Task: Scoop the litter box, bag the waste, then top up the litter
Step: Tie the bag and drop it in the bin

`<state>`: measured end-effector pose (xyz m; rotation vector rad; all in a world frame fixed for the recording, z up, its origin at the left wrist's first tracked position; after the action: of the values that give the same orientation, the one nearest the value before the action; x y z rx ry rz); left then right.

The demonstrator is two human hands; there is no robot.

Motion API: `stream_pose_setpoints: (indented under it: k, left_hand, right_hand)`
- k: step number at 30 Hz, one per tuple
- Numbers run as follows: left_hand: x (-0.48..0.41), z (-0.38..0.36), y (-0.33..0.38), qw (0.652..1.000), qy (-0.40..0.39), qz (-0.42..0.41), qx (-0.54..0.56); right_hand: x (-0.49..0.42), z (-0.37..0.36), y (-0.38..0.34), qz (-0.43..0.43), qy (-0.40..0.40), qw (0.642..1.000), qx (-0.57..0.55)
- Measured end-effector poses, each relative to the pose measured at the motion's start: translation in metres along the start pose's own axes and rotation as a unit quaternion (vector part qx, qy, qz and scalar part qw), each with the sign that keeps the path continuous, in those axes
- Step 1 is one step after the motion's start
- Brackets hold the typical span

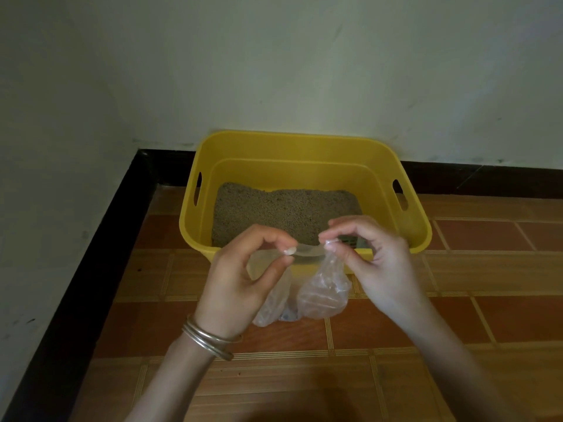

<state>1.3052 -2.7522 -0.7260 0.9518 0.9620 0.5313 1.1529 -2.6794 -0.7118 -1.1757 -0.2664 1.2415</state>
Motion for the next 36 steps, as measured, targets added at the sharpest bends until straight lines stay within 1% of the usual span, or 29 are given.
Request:
stream_pose_setpoints:
  k: [4, 7, 10, 13, 16, 19, 21, 23, 28, 30, 31, 33, 36]
  left_hand:
    - [0.000, -0.003, -0.009, 1.000, 0.002, 0.009, 0.026]
    - [0.002, -0.007, -0.017, 0.999, -0.001, 0.011, 0.037]
    - [0.006, -0.011, -0.028, 0.999, 0.005, 0.021, 0.037]
    - [0.010, -0.012, -0.040, 0.997, 0.019, 0.056, 0.040]
    - [0.014, -0.013, -0.053, 0.992, 0.027, 0.109, 0.050]
    - [0.021, -0.009, -0.072, 0.983, 0.047, 0.176, 0.034]
    - [0.026, -0.005, -0.081, 0.978, 0.062, 0.199, 0.027]
    - [0.028, -0.002, -0.084, 0.978, 0.062, 0.198, 0.023]
    - [0.032, -0.001, -0.084, 0.987, 0.019, 0.161, 0.000]
    - [0.035, -0.002, -0.085, 0.984, 0.014, 0.175, 0.026]
    - [0.035, -0.004, -0.086, 0.979, 0.015, 0.196, 0.055]
    - [0.035, -0.012, -0.087, 0.959, 0.012, 0.250, 0.136]
    - [0.034, -0.025, -0.092, 0.923, 0.000, 0.315, 0.223]
  right_hand:
    - [0.003, -0.014, 0.010, -0.030, -0.030, 0.995, -0.086]
    - [0.009, -0.024, 0.023, -0.089, -0.037, 0.984, -0.148]
    - [0.014, -0.029, 0.035, -0.141, -0.023, 0.972, -0.186]
    - [0.017, -0.033, 0.045, -0.168, -0.020, 0.967, -0.188]
    - [0.020, -0.038, 0.054, -0.177, -0.026, 0.969, -0.167]
    - [0.022, -0.040, 0.062, -0.164, -0.024, 0.977, -0.133]
    - [0.024, -0.040, 0.065, -0.147, -0.034, 0.980, -0.128]
    - [0.027, -0.042, 0.068, -0.150, -0.047, 0.978, -0.140]
    - [0.028, -0.042, 0.069, -0.145, -0.059, 0.980, -0.123]
    - [0.028, -0.039, 0.070, -0.144, -0.047, 0.982, -0.116]
    - [0.028, -0.039, 0.070, -0.147, -0.039, 0.982, -0.112]
    - [0.029, -0.041, 0.068, -0.144, -0.030, 0.984, -0.100]
    - [0.027, -0.049, 0.059, -0.097, -0.037, 0.991, -0.084]
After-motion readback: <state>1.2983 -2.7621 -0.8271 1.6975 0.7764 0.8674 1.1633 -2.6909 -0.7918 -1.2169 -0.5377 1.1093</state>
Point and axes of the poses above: each hand's wrist, its own x-axis away from the middle knuckle, its own z-axis out of the back of the hand, y = z × x, the point moved 8 cm from there along -x, towards the middle knuckle, and after that the axes turned 6 degrees about y, right-handed, at the moved point
